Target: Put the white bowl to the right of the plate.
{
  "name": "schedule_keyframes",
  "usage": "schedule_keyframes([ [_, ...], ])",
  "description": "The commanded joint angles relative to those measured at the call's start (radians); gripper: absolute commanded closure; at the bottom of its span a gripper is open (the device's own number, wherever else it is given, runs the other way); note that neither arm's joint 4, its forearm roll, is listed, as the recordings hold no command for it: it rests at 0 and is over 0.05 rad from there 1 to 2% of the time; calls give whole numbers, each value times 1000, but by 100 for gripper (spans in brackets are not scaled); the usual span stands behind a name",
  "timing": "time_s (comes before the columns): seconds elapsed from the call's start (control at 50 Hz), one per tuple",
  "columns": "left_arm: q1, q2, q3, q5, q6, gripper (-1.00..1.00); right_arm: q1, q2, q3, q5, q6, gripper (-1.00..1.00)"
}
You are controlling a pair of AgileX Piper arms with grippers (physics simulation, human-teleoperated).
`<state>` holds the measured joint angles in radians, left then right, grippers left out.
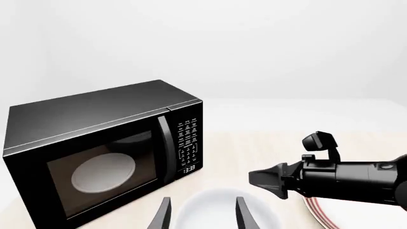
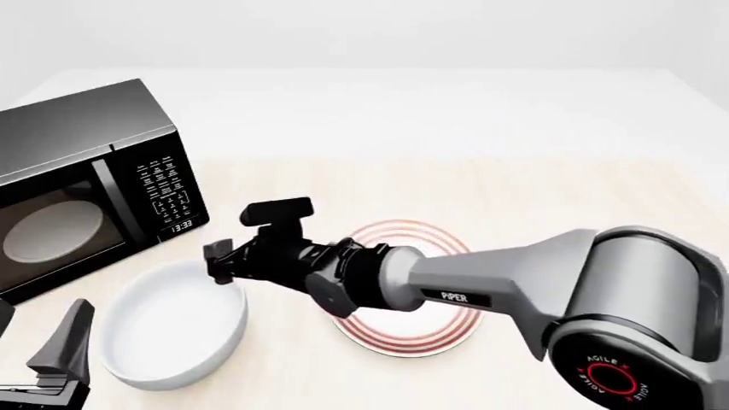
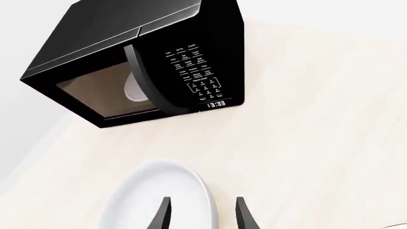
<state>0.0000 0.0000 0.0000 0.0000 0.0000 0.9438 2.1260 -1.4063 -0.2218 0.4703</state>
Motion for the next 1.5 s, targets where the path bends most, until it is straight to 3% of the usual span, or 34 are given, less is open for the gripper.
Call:
schedule_keyframes([
  [0.02, 0, 0, 0, 0, 0, -100, 13, 37, -10, -4, 37, -100],
  [0.58, 0, 0, 0, 0, 0, -100, 58, 89, 8, -47, 169, -100],
  [1.0, 0, 0, 0, 0, 0, -100, 41, 134, -32, -17, 159, -100],
  [1.36, 0, 0, 0, 0, 0, -100, 45, 160, -12, -63, 180, -100],
  [1.4, 0, 0, 0, 0, 0, -100, 50, 166, -27, -36, 158, -100],
  [1.42, 0, 0, 0, 0, 0, -100, 49, 170, -28, -35, 159, 100],
  [1.5, 0, 0, 0, 0, 0, -100, 50, 171, -28, -29, 151, 100],
])
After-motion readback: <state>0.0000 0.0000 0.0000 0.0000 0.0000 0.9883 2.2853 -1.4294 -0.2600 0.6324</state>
